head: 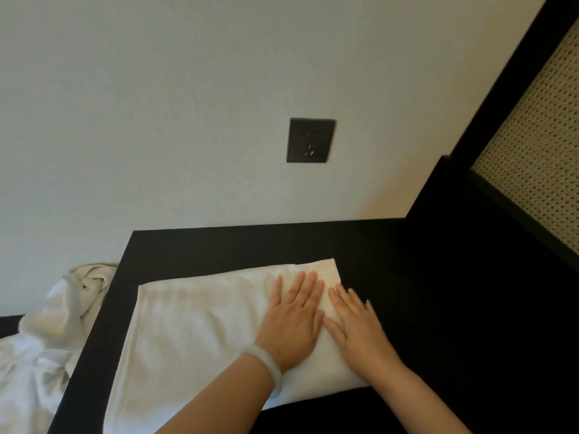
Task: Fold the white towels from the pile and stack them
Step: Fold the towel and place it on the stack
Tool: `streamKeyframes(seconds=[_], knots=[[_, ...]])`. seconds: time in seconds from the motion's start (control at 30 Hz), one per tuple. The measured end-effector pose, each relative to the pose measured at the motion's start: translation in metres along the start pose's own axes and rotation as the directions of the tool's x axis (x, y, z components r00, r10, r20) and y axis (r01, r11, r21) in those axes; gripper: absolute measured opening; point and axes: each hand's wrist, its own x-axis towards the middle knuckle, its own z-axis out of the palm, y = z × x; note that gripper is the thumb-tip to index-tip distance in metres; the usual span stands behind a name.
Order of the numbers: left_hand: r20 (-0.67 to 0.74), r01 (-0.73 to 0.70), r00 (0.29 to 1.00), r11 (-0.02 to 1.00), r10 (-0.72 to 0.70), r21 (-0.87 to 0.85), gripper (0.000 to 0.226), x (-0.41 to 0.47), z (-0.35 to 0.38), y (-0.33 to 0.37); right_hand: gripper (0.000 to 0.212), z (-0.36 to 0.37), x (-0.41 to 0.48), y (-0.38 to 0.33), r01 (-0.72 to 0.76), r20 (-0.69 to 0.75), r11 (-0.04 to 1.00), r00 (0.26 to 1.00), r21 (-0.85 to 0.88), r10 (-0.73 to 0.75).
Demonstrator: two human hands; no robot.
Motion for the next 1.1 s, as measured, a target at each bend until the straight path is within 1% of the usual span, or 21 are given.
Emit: streamKeyframes(seconds=[0.07, 0.1, 0.13, 0.2, 0.23, 0.27, 0.33, 0.43, 0.47, 0.53, 0.6, 0.63, 0.7, 0.73, 0.77, 0.8, 0.83, 0.9, 0.97, 1.03, 1.1], knots=[[0.007, -0.023, 1.000, 0.999, 0.023, -0.027, 0.068, -0.002, -0.001, -0.003, 0.058, -0.014, 0.013, -0.009, 0.000, -0.149, 0.998, 0.989, -0.064, -0.010], [0.008, -0.028, 1.000, 0.999, 0.028, -0.039, 0.067, -0.003, -0.002, -0.004, 0.059, -0.019, 0.019, -0.017, 0.028, -0.218, 0.997, 0.975, -0.076, -0.043], [0.007, -0.034, 0.999, 0.999, 0.035, -0.041, 0.067, -0.003, -0.003, -0.005, 0.059, -0.021, 0.026, -0.025, 0.072, -0.245, 0.993, 0.965, -0.096, -0.093], [0.011, -0.037, 0.999, 0.999, 0.037, -0.010, 0.066, -0.006, -0.004, -0.010, 0.056, -0.014, 0.039, -0.030, 0.142, -0.158, 0.985, 0.975, -0.099, -0.156], [0.007, -0.012, 1.000, 1.000, 0.012, 0.014, 0.066, -0.010, -0.004, -0.017, 0.054, -0.008, 0.042, -0.028, 0.138, -0.086, 0.988, 0.986, -0.064, -0.143], [-0.007, 0.040, 0.999, 0.998, -0.040, 0.040, 0.067, -0.016, -0.006, -0.026, 0.054, -0.001, 0.044, -0.023, 0.123, -0.045, 0.992, 0.991, -0.028, -0.124], [-0.052, 0.201, 0.979, 0.976, -0.198, 0.078, 0.070, -0.033, -0.011, -0.055, 0.056, 0.007, 0.047, -0.014, 0.127, -0.041, 0.992, 0.991, -0.005, -0.128], [-0.116, 0.398, 0.914, 0.914, -0.388, 0.081, 0.074, -0.071, -0.026, -0.098, 0.057, 0.009, 0.046, -0.013, 0.122, -0.063, 0.993, 0.991, 0.005, -0.121], [-0.101, 0.446, 0.893, 0.891, -0.438, 0.087, 0.075, -0.083, -0.029, -0.109, 0.057, 0.007, 0.046, -0.015, 0.099, -0.054, 0.995, 0.994, -0.007, -0.099], [-0.065, 0.520, 0.854, 0.846, -0.516, 0.119, 0.077, -0.098, -0.034, -0.121, 0.057, 0.004, 0.044, -0.023, 0.048, -0.036, 0.990, 0.998, -0.130, -0.053], [-0.072, 0.573, 0.819, 0.808, -0.569, 0.138, 0.079, -0.096, -0.041, -0.113, 0.059, -0.001, 0.043, -0.042, -0.001, -0.089, 0.957, 0.996, -0.290, -0.026], [-0.070, 0.579, 0.815, 0.805, -0.575, 0.129, 0.079, -0.090, -0.046, -0.102, 0.059, -0.003, 0.042, -0.060, 0.022, -0.136, 0.947, 0.988, -0.319, -0.069], [-0.044, 0.503, 0.864, 0.860, -0.501, 0.084, 0.066, -0.076, -0.049, -0.074, 0.057, 0.003, 0.039, -0.096, 0.178, -0.178, 0.946, 0.957, -0.270, -0.231], [-0.040, 0.448, 0.894, 0.889, -0.446, 0.097, 0.059, -0.070, -0.046, -0.063, 0.057, 0.010, 0.039, -0.108, 0.275, -0.156, 0.927, 0.934, -0.255, -0.321], [-0.030, 0.407, 0.913, 0.905, -0.407, 0.122, 0.054, -0.068, -0.043, -0.056, 0.057, 0.018, 0.040, -0.114, 0.337, -0.086, 0.907, 0.926, -0.254, -0.368], [-0.009, 0.397, 0.917, 0.909, -0.399, 0.128, 0.053, -0.070, -0.041, -0.056, 0.057, 0.022, 0.041, -0.111, 0.335, -0.011, 0.909, 0.937, -0.249, -0.349], [-0.024, 0.415, 0.909, 0.902, -0.415, 0.115, 0.053, -0.074, -0.040, -0.063, 0.058, 0.022, 0.045, -0.101, 0.294, 0.031, 0.927, 0.955, -0.232, -0.296], [-0.072, 0.483, 0.876, 0.868, -0.478, 0.112, 0.055, -0.087, -0.036, -0.091, 0.060, 0.016, 0.054, -0.072, 0.195, -0.001, 0.954, 0.980, -0.228, -0.201], [-0.037, 0.560, 0.828, 0.821, -0.560, 0.112, 0.057, -0.102, -0.039, -0.117, 0.062, 0.005, 0.061, -0.054, 0.116, -0.033, 0.964, 0.991, -0.238, -0.127], [0.005, 0.639, 0.768, 0.767, -0.640, 0.057, 0.057, -0.114, -0.038, -0.138, 0.063, -0.006, 0.068, -0.049, 0.025, -0.007, 0.970, 1.000, -0.244, -0.027], [0.011, 0.681, 0.732, 0.732, -0.681, -0.012, 0.058, -0.117, -0.042, -0.143, 0.062, -0.015, 0.071, -0.056, -0.072, 0.031, 0.971, 0.996, -0.229, 0.081]])
